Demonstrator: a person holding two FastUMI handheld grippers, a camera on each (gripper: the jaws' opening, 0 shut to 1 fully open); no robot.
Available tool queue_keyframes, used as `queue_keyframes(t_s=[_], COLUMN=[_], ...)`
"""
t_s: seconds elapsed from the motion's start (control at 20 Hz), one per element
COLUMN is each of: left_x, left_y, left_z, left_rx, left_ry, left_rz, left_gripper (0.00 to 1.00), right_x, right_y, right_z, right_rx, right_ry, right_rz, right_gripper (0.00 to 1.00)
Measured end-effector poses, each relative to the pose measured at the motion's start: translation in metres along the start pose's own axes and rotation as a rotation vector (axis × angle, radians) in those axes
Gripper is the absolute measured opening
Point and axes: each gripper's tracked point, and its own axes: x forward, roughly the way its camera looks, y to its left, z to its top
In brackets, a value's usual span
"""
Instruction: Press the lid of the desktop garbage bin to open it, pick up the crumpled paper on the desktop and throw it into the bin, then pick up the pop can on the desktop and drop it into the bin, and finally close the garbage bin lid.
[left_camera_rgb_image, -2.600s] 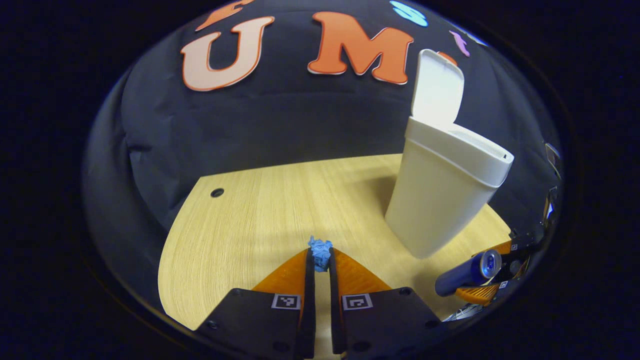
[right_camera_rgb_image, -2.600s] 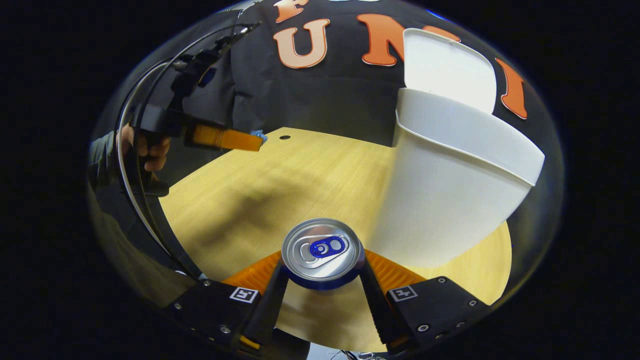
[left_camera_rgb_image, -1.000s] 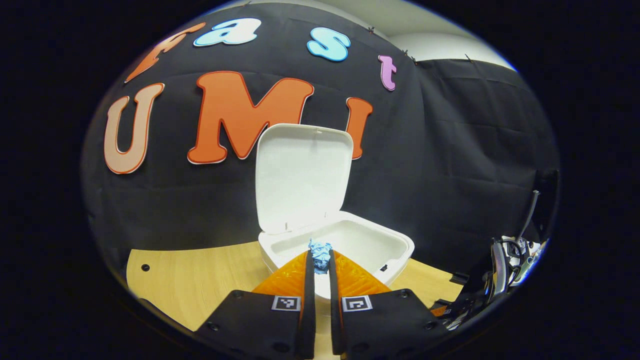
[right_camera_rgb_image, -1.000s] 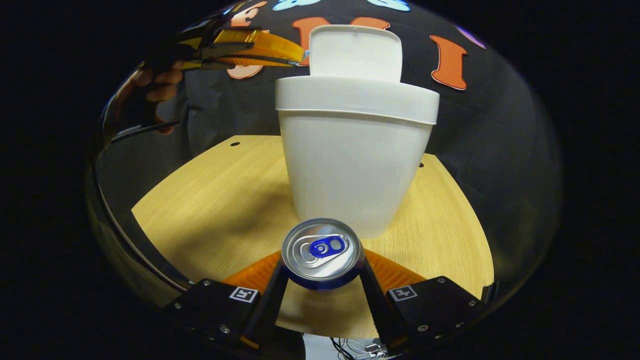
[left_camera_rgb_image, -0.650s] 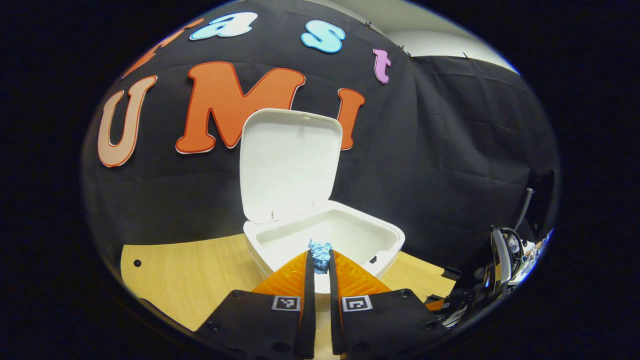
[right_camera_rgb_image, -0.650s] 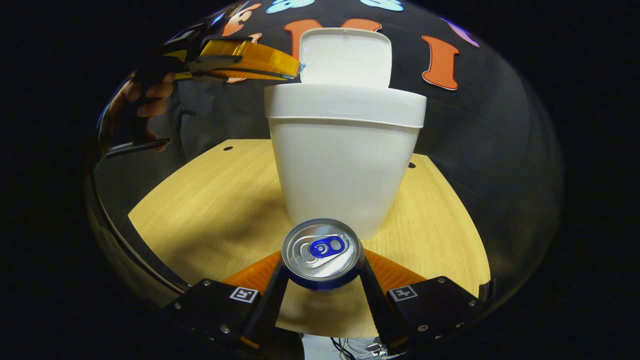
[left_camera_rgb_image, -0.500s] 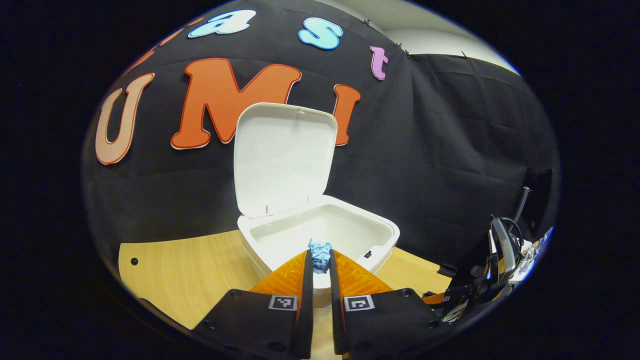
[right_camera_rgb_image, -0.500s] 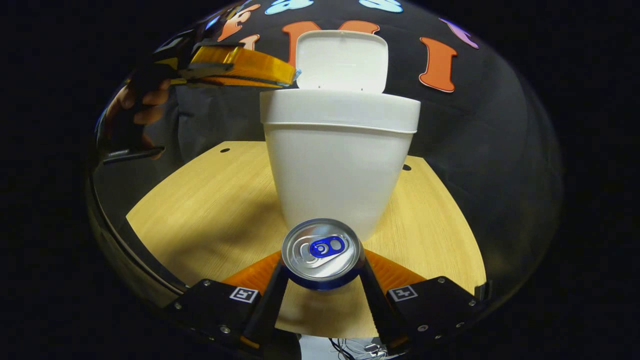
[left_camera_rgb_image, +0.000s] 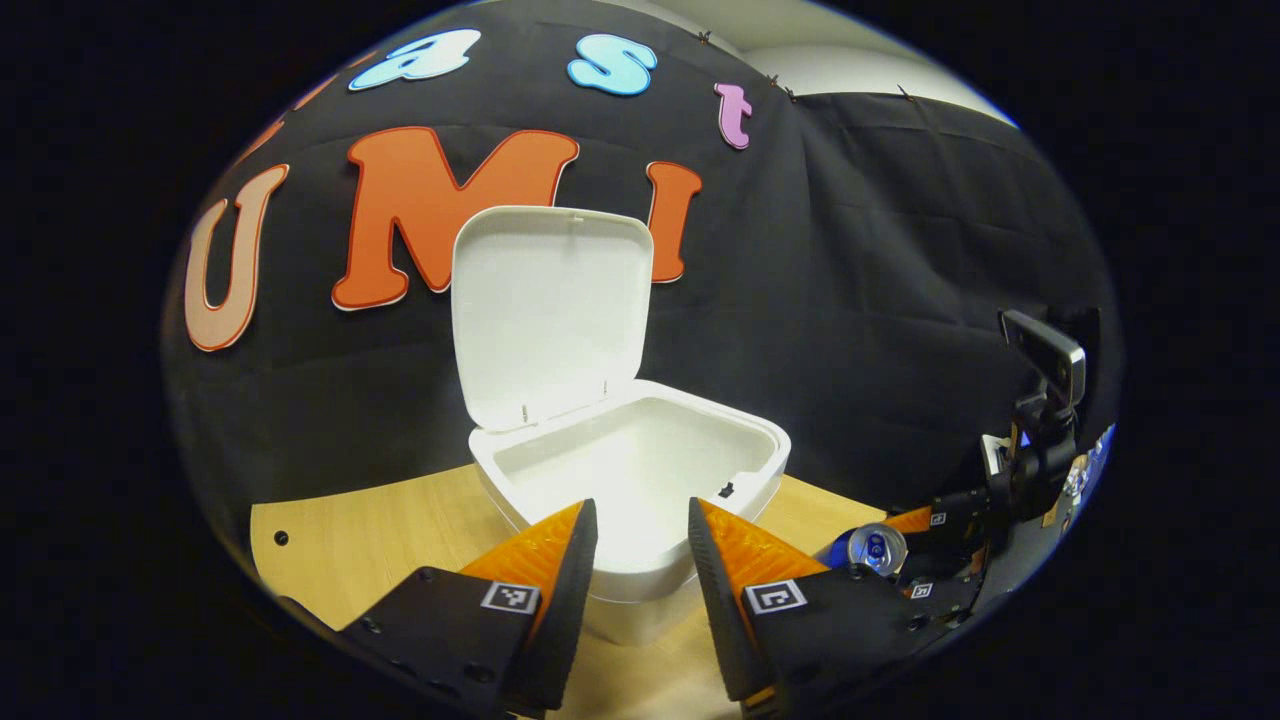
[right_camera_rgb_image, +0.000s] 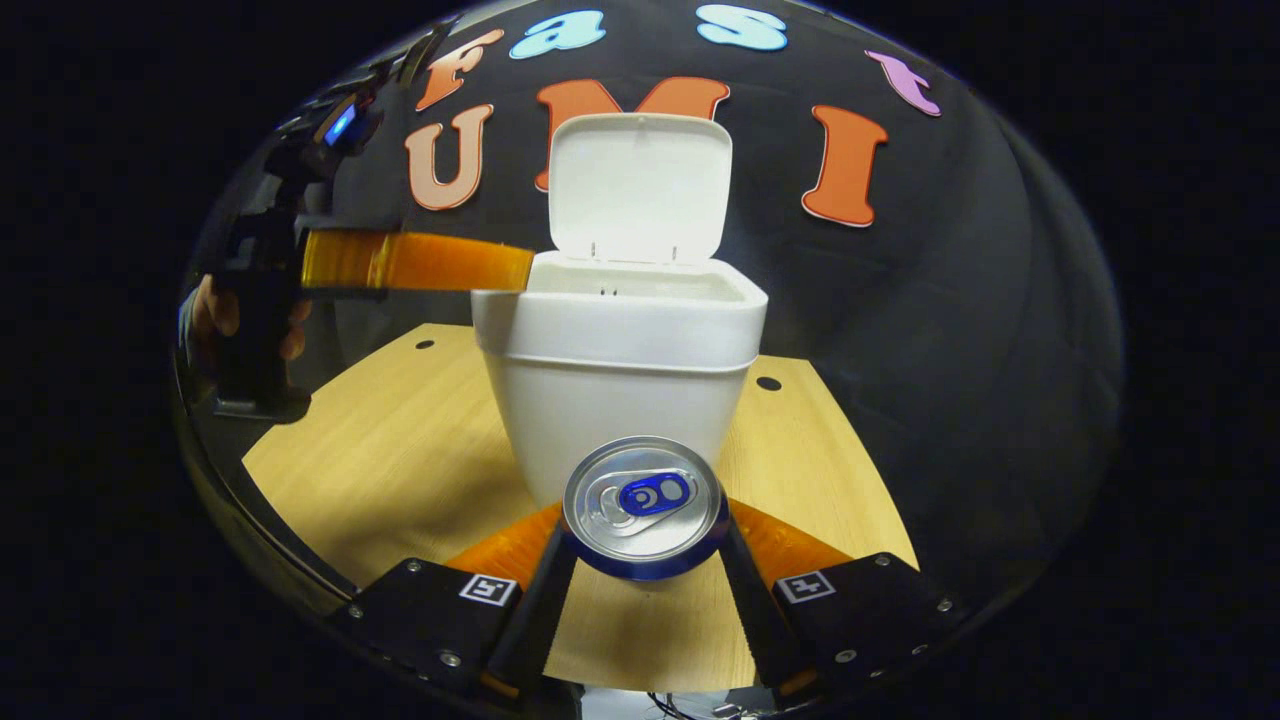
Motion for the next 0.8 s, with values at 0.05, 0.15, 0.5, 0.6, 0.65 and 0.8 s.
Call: queue_keyframes(t_s=[0.05, 0.15, 0.5, 0.6, 0.65, 0.8], left_x=[-0.003, -0.006, -0.019, -0.024, -0.026, -0.037], left_y=[0.000, 0.002, 0.020, 0.027, 0.031, 0.045], left_z=[0.001, 0.000, -0.010, -0.011, -0.012, -0.020], left_rx=[0.000, 0.004, -0.021, -0.019, -0.014, -0.010], left_ry=[-0.002, -0.008, -0.003, -0.005, -0.005, 0.000], left_rz=[-0.002, 0.005, 0.061, 0.079, 0.093, 0.137], left_gripper=[0.64, 0.79, 0.91, 0.92, 0.92, 0.92], right_x=[0.001, -0.001, 0.001, 0.001, 0.002, -0.008], right_y=[-0.002, -0.005, -0.009, -0.010, -0.010, -0.014], right_z=[0.005, 0.011, 0.040, 0.051, 0.056, 0.072], right_rx=[-0.006, -0.020, -0.054, -0.046, -0.042, -0.042], right_ry=[-0.014, -0.040, -0.118, -0.140, -0.149, -0.178], right_rz=[-0.004, -0.011, 0.002, 0.008, 0.010, 0.007], right_gripper=[0.80, 0.80, 0.80, 0.80, 0.80, 0.80])
